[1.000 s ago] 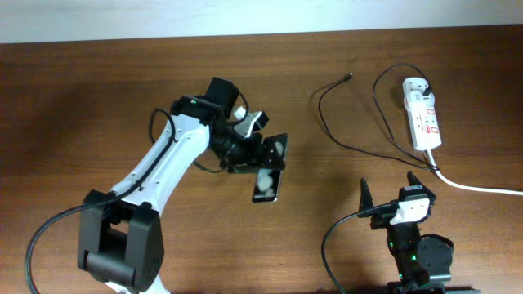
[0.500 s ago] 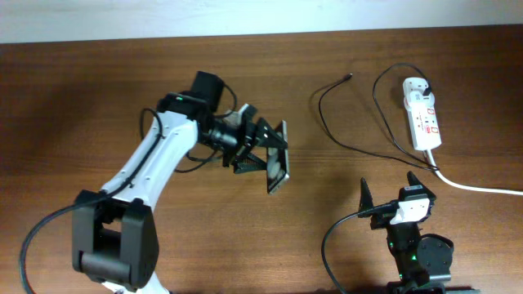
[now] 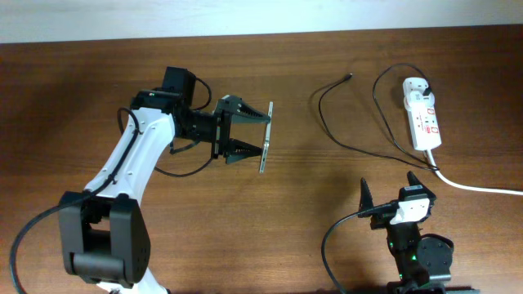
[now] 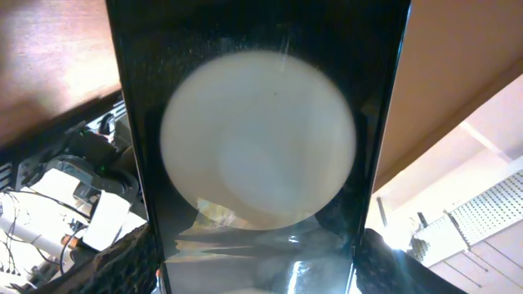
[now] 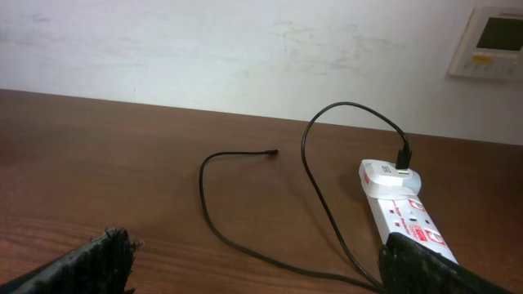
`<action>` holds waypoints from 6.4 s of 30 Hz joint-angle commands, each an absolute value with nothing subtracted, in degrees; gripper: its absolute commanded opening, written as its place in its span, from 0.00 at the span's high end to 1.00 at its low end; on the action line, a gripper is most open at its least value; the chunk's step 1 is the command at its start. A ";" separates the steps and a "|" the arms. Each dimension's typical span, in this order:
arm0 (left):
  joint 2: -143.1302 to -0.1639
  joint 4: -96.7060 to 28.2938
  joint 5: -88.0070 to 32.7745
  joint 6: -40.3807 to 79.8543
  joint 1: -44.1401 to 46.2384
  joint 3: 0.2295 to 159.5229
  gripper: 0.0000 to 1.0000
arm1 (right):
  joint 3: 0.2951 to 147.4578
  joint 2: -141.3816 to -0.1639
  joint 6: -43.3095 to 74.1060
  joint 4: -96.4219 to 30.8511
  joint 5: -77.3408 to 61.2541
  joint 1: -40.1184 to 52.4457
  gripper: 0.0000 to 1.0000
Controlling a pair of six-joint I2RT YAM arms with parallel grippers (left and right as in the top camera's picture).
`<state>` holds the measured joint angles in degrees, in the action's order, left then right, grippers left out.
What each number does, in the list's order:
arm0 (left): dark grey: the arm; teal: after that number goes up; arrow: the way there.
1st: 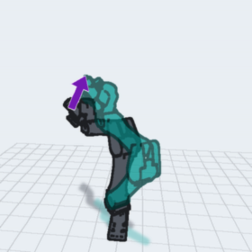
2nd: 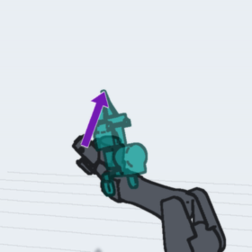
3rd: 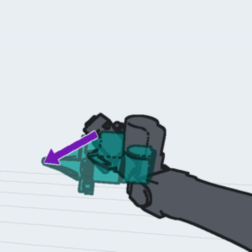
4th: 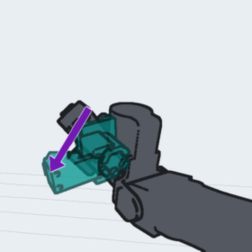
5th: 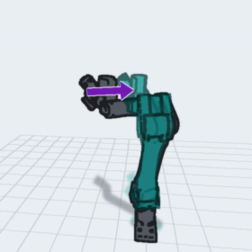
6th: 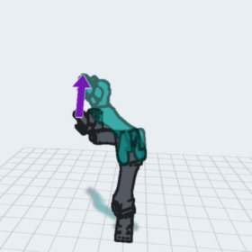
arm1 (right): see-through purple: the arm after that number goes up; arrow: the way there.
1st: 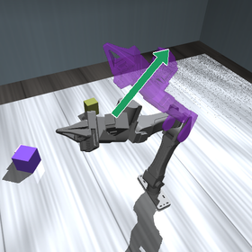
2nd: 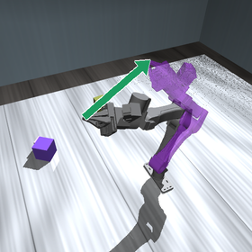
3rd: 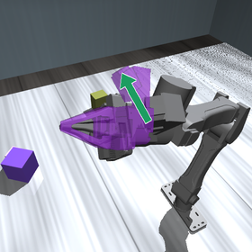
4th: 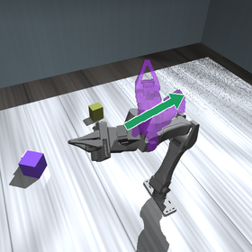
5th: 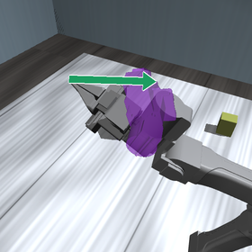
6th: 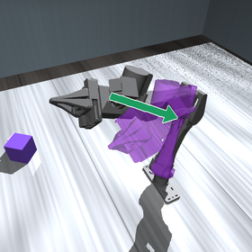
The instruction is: Plug charger to phone and switch on socket
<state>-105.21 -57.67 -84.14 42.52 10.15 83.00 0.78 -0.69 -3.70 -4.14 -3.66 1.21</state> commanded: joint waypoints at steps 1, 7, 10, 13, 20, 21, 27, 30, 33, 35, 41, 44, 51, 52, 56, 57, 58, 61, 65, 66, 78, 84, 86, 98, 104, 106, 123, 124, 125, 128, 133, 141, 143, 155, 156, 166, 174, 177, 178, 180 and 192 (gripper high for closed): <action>-104.29 -57.71 -87.70 42.87 9.85 83.09 0.57 | 0.32 -0.32 -4.08 -4.10 -3.33 1.50 0.01; -104.29 -57.67 -87.61 42.85 9.85 83.09 0.60 | 0.32 -0.32 -4.08 -4.10 -3.33 1.50 0.01; -104.29 -57.67 -87.24 42.83 9.85 83.09 0.61 | 0.32 -0.32 -4.08 -4.10 -3.33 1.50 0.01; -104.29 -57.67 -87.20 42.83 9.85 83.09 0.62 | 0.32 -0.32 -4.08 -4.10 -3.33 1.50 0.01; -104.29 -57.56 -81.97 42.83 9.85 83.09 0.62 | 0.32 -0.32 -3.25 -4.03 -6.07 1.50 0.01; -104.29 -57.47 -81.60 42.85 9.85 83.09 0.62 | 0.32 -0.32 1.61 -3.66 -8.99 1.50 0.01; -104.29 -57.45 -79.02 42.85 9.85 83.09 0.62 | 0.32 -0.32 42.83 -2.70 -24.71 1.50 0.01; -104.29 -57.45 -79.02 42.83 9.85 83.09 0.62 | 0.32 -0.32 63.57 -2.55 -33.45 1.50 0.01; -104.29 -57.45 -79.00 42.83 9.85 83.09 0.62 | 0.32 -0.32 81.52 -2.57 -41.15 1.50 0.01; -104.29 -57.45 -79.02 42.83 9.85 83.09 0.62 | 0.32 -0.32 80.97 -2.74 -32.93 1.50 0.01; -104.29 -57.45 -79.00 42.83 9.80 83.09 0.62 | 2.85 -0.62 55.48 -5.06 -30.46 1.50 0.01; -104.29 -57.45 -79.00 42.83 9.78 83.09 0.61 | 19.84 -7.01 41.69 -23.92 -21.21 1.50 0.01; -104.29 -57.45 -78.13 42.83 9.78 83.09 0.62 | 61.67 -32.14 35.29 -50.26 -19.33 1.50 0.01; -104.29 -57.45 -78.13 42.83 9.78 83.09 0.62 | 63.86 -35.27 36.36 -52.16 -21.43 1.52 0.01; -104.29 -57.43 -72.51 42.83 9.78 83.09 0.61 | 67.37 -48.49 36.16 -55.05 -27.66 3.84 0.01; -104.29 -57.43 -71.02 42.83 9.78 83.09 0.62 | 67.42 -51.37 35.70 -54.11 -27.64 7.55 0.01; -104.29 -56.97 -68.95 42.85 9.78 83.09 0.62 | 67.42 -54.24 34.70 -51.46 -25.96 13.54 0.01; -104.29 -53.32 -67.59 42.87 9.78 83.09 0.62 | 67.42 -59.59 34.74 -46.02 -11.22 29.91 0.01; -104.29 -51.20 -67.64 45.87 9.78 83.09 0.62 | 67.42 -68.05 34.76 -39.33 7.16 44.93 0.01; -104.29 -51.22 -67.64 45.87 9.80 83.09 0.62 | 67.42 -70.43 34.76 -37.21 8.67 46.30 0.01; -104.29 -51.24 -67.68 46.06 9.56 83.09 0.59 | 67.42 -70.65 38.44 -37.63 19.31 49.17 0.01; -104.29 -51.24 -67.68 48.21 9.56 83.09 0.59 | 67.42 -65.23 40.99 -41.17 15.99 49.12 0.01; -104.29 -51.24 -67.68 48.71 9.58 83.09 0.59 | 67.42 -69.45 40.99 -38.96 14.98 49.12 0.04; -104.29 -51.22 -67.61 50.54 9.58 83.09 0.59 | 67.42 -79.92 40.97 -28.05 15.68 49.10 0.55; -104.29 -51.24 -67.61 50.52 9.58 83.09 0.59 | 67.42 -80.53 40.99 -27.33 18.22 48.99 0.60; -104.29 -51.24 -67.61 50.52 9.58 83.09 0.59 | 67.42 -81.67 40.99 -26.72 19.14 48.99 0.62; -104.27 -50.09 -67.46 48.60 8.86 83.09 0.01 | 67.42 -82.59 40.97 -25.63 12.12 45.34 0.96; -104.22 -47.42 -73.80 43.81 8.05 83.09 0.01 | 67.42 -80.88 40.97 -27.57 12.16 45.34 0.96; -103.79 -47.13 -76.36 39.97 7.53 83.18 0.00 | 67.42 -79.11 40.97 -29.65 12.19 45.23 0.96; -97.49 -47.18 -74.83 27.70 7.33 83.20 0.01 | 67.42 -71.31 40.99 -37.47 12.21 44.99 0.96; -69.45 -63.35 -37.98 18.31 7.35 83.18 0.01 | 67.40 -53.63 40.97 -55.35 12.64 39.64 0.96; -34.65 -88.79 -8.51 18.81 7.33 81.76 0.01 | 50.02 -39.13 49.36 -45.56 11.35 39.31 0.96; -32.36 -88.33 0.78 27.66 7.33 75.31 0.01 | 42.54 -39.13 50.02 -34.48 1.80 39.29 0.96; -55.55 15.99 -51.29 76.38 7.33 20.01 0.01 | 40.05 -44.66 58.24 -18.44 1.87 39.31 0.96; -58.76 19.64 -55.44 79.42 7.33 20.01 0.01 | 40.05 -46.87 61.08 -16.64 1.67 39.31 0.96; -66.63 34.06 -56.16 89.54 7.33 20.01 0.02 | 40.05 -70.76 74.22 10.92 -22.68 39.33 0.96; -66.63 40.93 -50.04 92.38 7.33 20.01 0.36 | 40.05 -68.07 81.03 5.34 -23.09 39.33 0.96; -66.63 40.91 -50.09 92.38 7.33 20.01 0.54 | 40.05 -68.07 83.48 5.34 -20.56 39.35 0.96; -66.63 40.91 -50.04 92.38 7.33 20.01 0.60 | 40.05 -68.07 83.48 5.08 -20.56 39.35 0.96; -66.63 40.88 -49.65 93.93 7.33 20.01 0.75 | 40.05 -68.07 83.48 4.67 -20.51 39.35 0.96; -66.63 36.34 -49.67 100.66 9.82 20.01 0.66 | 40.05 -68.10 86.48 4.84 -18.74 39.35 0.96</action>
